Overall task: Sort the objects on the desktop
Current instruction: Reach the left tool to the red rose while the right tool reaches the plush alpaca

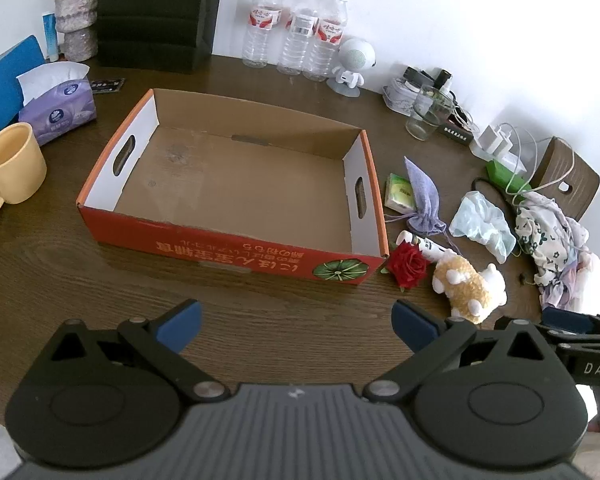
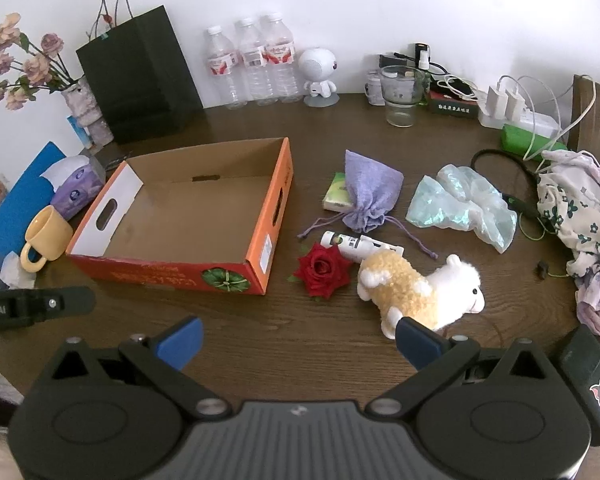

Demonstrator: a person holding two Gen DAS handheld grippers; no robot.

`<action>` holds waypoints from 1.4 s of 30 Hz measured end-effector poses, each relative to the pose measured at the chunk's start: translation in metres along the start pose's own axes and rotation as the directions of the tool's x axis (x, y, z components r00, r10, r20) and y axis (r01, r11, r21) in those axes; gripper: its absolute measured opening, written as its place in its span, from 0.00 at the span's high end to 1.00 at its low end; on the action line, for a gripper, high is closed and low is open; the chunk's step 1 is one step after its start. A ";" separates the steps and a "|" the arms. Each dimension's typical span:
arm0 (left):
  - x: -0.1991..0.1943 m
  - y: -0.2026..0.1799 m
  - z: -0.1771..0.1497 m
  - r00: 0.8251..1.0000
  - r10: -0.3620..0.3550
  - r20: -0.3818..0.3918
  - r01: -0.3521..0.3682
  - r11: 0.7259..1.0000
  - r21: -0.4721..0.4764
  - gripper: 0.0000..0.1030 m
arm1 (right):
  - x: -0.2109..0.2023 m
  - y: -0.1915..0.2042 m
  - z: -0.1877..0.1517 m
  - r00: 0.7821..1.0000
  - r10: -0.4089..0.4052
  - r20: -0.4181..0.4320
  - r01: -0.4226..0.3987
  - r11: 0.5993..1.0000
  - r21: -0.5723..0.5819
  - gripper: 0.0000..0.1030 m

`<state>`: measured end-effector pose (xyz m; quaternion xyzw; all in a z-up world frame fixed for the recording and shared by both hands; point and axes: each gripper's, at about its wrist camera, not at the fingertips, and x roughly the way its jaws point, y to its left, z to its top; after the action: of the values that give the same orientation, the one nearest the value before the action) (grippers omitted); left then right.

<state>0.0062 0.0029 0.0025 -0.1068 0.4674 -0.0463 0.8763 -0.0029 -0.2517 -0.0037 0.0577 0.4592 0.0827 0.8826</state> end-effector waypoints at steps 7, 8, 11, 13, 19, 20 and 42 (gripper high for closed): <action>0.000 -0.002 0.000 1.000 0.002 0.005 -0.002 1.000 -0.005 0.00 | -0.001 -0.002 0.000 1.000 0.003 0.006 -0.003 1.000 -0.005 0.00; 0.000 -0.002 0.000 1.000 0.002 0.006 -0.002 1.000 -0.004 0.00 | -0.001 -0.002 0.000 1.000 0.004 0.006 -0.004 1.000 -0.005 0.00; 0.000 -0.004 0.000 1.000 0.000 0.007 0.000 1.000 -0.004 0.00 | -0.001 -0.003 0.000 1.000 0.005 0.007 -0.005 1.000 -0.006 0.00; 0.000 -0.005 0.000 1.000 -0.001 0.007 0.001 1.000 -0.004 0.00 | -0.002 -0.004 0.000 1.000 0.005 0.008 -0.005 1.000 -0.007 0.00; 0.006 -0.015 0.001 1.000 -0.013 0.004 0.013 1.000 0.019 0.00 | -0.001 -0.011 0.000 1.000 0.001 0.010 -0.001 1.000 -0.004 0.00; 0.007 -0.018 0.001 1.000 -0.014 0.006 0.014 1.000 0.026 0.00 | 0.000 -0.013 0.000 1.000 0.002 0.013 -0.002 1.000 -0.004 0.00; 0.086 -0.149 0.009 0.995 -0.096 0.027 0.076 0.906 0.417 0.00 | 0.043 -0.119 -0.009 0.997 -0.073 0.038 0.068 0.992 0.102 0.00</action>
<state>0.0645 -0.1560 -0.0277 0.0602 0.4212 -0.1806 0.8867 0.0245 -0.3596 -0.0643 0.0875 0.4460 0.0270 0.8903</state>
